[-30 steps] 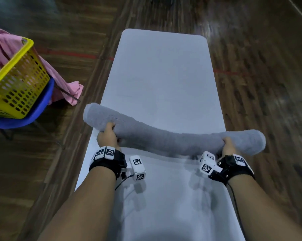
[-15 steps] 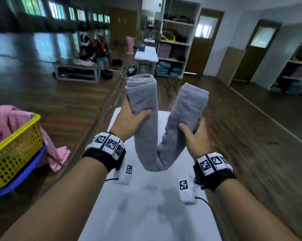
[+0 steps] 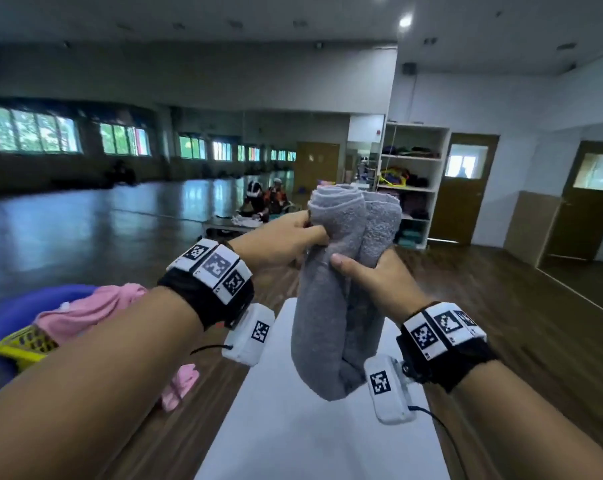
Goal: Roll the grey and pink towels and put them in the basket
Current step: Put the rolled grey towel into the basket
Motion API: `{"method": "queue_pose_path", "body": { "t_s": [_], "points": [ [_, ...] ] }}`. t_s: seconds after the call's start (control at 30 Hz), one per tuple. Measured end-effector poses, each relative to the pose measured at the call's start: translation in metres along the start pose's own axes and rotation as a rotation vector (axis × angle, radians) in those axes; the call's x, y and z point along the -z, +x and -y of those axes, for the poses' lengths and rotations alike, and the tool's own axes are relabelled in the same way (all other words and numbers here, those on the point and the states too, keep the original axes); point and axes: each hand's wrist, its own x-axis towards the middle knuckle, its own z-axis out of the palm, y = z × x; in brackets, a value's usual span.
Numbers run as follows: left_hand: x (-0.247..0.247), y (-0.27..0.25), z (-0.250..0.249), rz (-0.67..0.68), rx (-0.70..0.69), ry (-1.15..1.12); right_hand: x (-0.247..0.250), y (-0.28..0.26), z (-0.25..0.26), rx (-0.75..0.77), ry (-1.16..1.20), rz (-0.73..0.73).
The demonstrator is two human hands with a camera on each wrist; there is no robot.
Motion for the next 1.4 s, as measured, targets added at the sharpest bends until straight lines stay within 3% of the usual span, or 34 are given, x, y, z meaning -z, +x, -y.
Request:
{"method": "queue_pose_path", "body": {
  "t_s": [0.2, 0.27, 0.33, 0.5, 0.77, 1.07, 1.13, 1.27, 1.4],
  "points": [
    [0.056, -0.024, -0.062, 0.131, -0.102, 0.097, -0.008, 0.015, 0.051, 0.108, -0.084, 0.102],
    [0.067, -0.036, -0.075, 0.133, -0.051, 0.135, -0.021, 0.019, 0.066, 0.139, -0.120, 0.194],
    [0.075, -0.052, -0.082, 0.068, 0.000, 0.134, -0.035, 0.021, 0.079, 0.181, -0.108, 0.272],
    [0.092, -0.097, -0.088, -0.056, -0.030, 0.102, -0.078, 0.015, 0.099, 0.223, -0.025, 0.418],
    [0.135, -0.177, -0.067, -0.364, -0.064, 0.248, -0.171, 0.008, 0.085, 0.201, 0.078, 0.537],
    [0.215, -0.258, 0.007, -0.844, -0.113, 0.249, -0.303, -0.024, -0.030, -0.224, 0.012, 0.385],
    [0.238, -0.270, 0.034, -0.890, -0.116, 0.230, -0.337, -0.025, -0.052, -0.376, 0.144, 0.336],
    [0.291, -0.289, 0.098, -0.903, -0.108, 0.158, -0.413, -0.020, -0.081, -0.831, 0.584, 0.379],
    [0.364, -0.314, 0.179, -0.893, -0.091, 0.086, -0.506, -0.002, -0.116, -0.906, 0.700, 0.363]
  ]
}}
